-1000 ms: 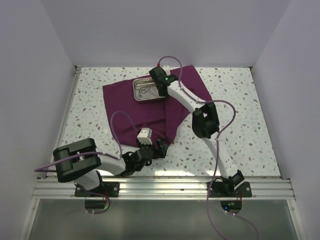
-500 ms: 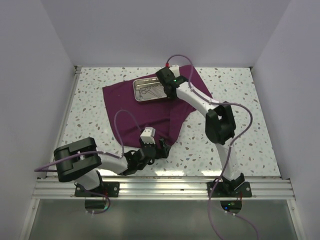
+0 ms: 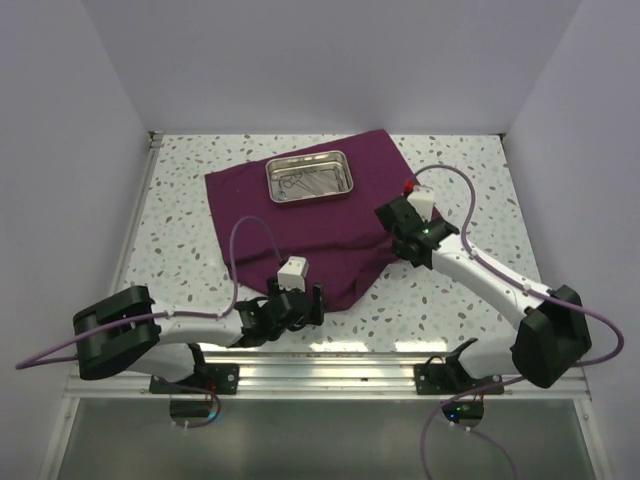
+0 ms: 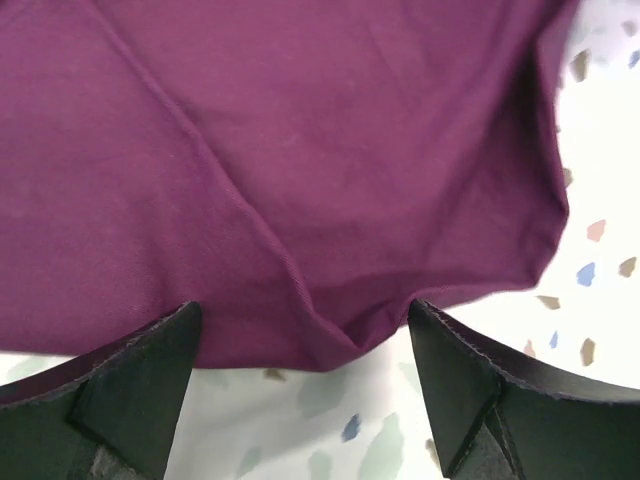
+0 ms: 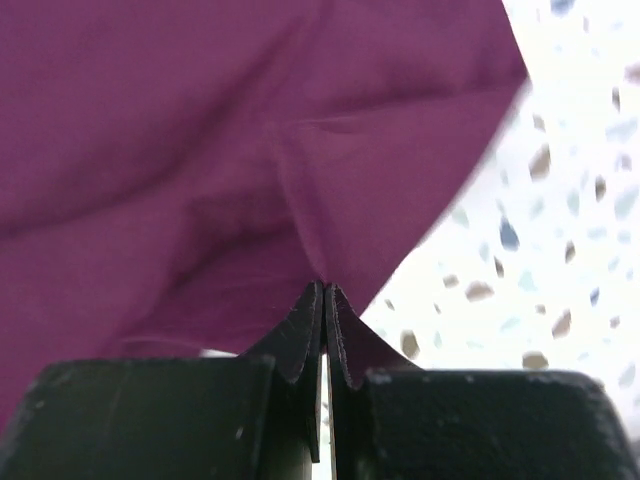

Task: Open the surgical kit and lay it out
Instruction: Open the surgical kit at the center of the board, then smooth out the surgical kit at the center of the board.

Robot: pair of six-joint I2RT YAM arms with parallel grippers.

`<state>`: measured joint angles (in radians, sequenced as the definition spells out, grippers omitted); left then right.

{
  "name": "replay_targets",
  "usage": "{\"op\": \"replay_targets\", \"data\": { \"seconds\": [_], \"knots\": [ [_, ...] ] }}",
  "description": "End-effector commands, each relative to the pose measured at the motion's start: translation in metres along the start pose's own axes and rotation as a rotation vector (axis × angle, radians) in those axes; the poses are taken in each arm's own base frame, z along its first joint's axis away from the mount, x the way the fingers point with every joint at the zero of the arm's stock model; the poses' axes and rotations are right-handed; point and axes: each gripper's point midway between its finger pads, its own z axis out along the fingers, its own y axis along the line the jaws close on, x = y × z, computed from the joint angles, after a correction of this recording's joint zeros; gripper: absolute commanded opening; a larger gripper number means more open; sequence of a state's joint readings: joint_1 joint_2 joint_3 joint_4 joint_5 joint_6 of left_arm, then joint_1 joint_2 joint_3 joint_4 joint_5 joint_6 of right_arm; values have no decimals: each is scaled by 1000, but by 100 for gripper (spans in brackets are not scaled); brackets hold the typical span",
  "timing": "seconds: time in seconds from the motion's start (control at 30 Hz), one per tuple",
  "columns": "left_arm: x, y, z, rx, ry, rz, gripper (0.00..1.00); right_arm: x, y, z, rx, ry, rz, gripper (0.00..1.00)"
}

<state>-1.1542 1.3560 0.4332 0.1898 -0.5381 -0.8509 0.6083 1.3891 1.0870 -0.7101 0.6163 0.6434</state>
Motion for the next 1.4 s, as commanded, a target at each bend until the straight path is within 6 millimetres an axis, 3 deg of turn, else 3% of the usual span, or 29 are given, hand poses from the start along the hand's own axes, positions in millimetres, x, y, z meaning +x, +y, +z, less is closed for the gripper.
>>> {"op": "replay_targets", "data": {
  "seconds": [0.0,0.1,0.2,0.23,0.27,0.3,0.37,0.5,0.6,0.7,0.73,0.8,0.83,0.9,0.93,1.0,1.17,1.37],
  "knots": [
    [3,29,-14,-123,53,82,89,43,-23,-8,9,70,110,0],
    [-9,31,-26,-142,37,61,89,69,-46,-16,34,96,170,0],
    [-27,33,-42,-162,12,43,89,86,-55,-26,0,124,210,0],
    [-38,31,-50,-151,-9,20,90,91,-57,-30,-15,136,218,7],
    [-41,39,-57,-188,-7,39,90,92,-60,-34,-39,124,240,38],
    [-55,35,-64,-184,-28,24,90,93,-63,-38,-49,120,246,53],
    [-77,38,-83,-213,-65,3,90,86,-68,-48,-88,75,285,98],
    [-107,42,-103,-237,-134,-23,94,62,-70,-65,-167,-32,310,98],
    [-118,39,-95,-256,-192,-30,96,45,-69,-70,-194,-98,287,98],
    [-109,35,-66,-298,-145,-25,94,33,-60,-70,-213,-118,247,98],
    [-95,36,-50,-345,-102,5,93,33,-58,-68,-208,-109,231,98],
    [-95,37,-38,-411,-98,13,92,33,-54,-65,-212,-102,204,98],
    [-82,40,-25,-464,-71,37,91,32,-50,-64,-225,-101,197,99],
    [-87,35,-12,-497,-84,43,90,36,-48,-60,-232,-102,176,98],
    [-77,40,-4,-543,-57,79,89,36,-47,-60,-242,-104,167,98],
    [-83,38,5,-574,-72,68,89,38,-46,-59,-250,-103,162,98],
    [-71,52,26,-638,-14,68,86,41,-39,-61,-291,-97,157,98],
    [-56,72,37,-700,44,75,70,40,-36,-59,-303,-100,149,99]
  ]
}}
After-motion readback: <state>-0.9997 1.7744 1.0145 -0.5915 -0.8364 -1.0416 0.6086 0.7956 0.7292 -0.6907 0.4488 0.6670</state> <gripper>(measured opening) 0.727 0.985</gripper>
